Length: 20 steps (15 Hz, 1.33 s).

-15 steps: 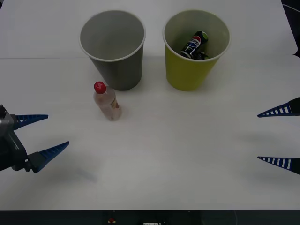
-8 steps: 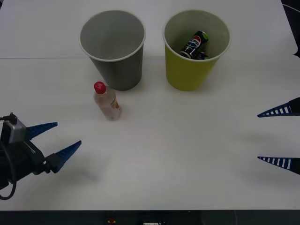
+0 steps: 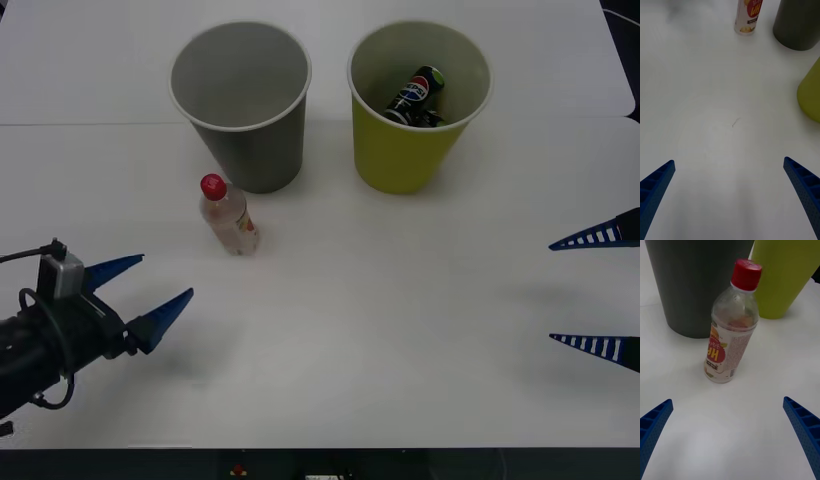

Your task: Put the can into the green bin and the plastic bottle into the gray bin

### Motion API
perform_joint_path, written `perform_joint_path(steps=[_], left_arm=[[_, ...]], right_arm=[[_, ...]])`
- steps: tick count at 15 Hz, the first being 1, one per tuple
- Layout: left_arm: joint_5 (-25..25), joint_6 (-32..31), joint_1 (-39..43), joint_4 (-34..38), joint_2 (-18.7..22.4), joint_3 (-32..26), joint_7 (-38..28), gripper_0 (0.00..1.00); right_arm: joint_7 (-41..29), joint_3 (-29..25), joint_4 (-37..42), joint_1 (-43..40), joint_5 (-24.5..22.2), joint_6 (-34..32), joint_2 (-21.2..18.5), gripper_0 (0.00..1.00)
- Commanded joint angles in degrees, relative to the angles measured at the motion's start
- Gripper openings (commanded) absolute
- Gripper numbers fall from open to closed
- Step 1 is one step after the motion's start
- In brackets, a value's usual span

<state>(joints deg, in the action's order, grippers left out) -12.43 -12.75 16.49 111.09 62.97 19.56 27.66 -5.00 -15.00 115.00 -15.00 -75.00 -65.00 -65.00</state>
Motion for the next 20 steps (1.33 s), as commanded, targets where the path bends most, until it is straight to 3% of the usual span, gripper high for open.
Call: perform_joint_path(steps=[1, 5, 9, 15, 20], left_arm=[[8.56, -1.84, -7.26, -5.53, -0.66, 5.75, 7.06, 1.0], [21.57, -8.0, -19.39, -16.87, -4.0, 15.42, 18.48, 1.0], [32.11, -9.93, -25.45, -21.53, -5.67, 22.01, 28.59, 1.0], [52.33, -13.71, -33.1, -24.08, -6.2, 32.73, 47.05, 1.0], [56.99, -16.26, -38.9, -30.05, -9.89, 37.04, 51.7, 1.0]], right_arm=[[0.0, 0.0, 0.0, 0.0, 0.0, 0.0, 0.0, 1.0], [0.0, 0.0, 0.0, 0.0, 0.0, 0.0, 0.0, 1.0], [0.0, 0.0, 0.0, 0.0, 0.0, 0.0, 0.0, 1.0], [0.0, 0.0, 0.0, 0.0, 0.0, 0.0, 0.0, 1.0], [0.0, 0.0, 0.0, 0.0, 0.0, 0.0, 0.0, 1.0]])
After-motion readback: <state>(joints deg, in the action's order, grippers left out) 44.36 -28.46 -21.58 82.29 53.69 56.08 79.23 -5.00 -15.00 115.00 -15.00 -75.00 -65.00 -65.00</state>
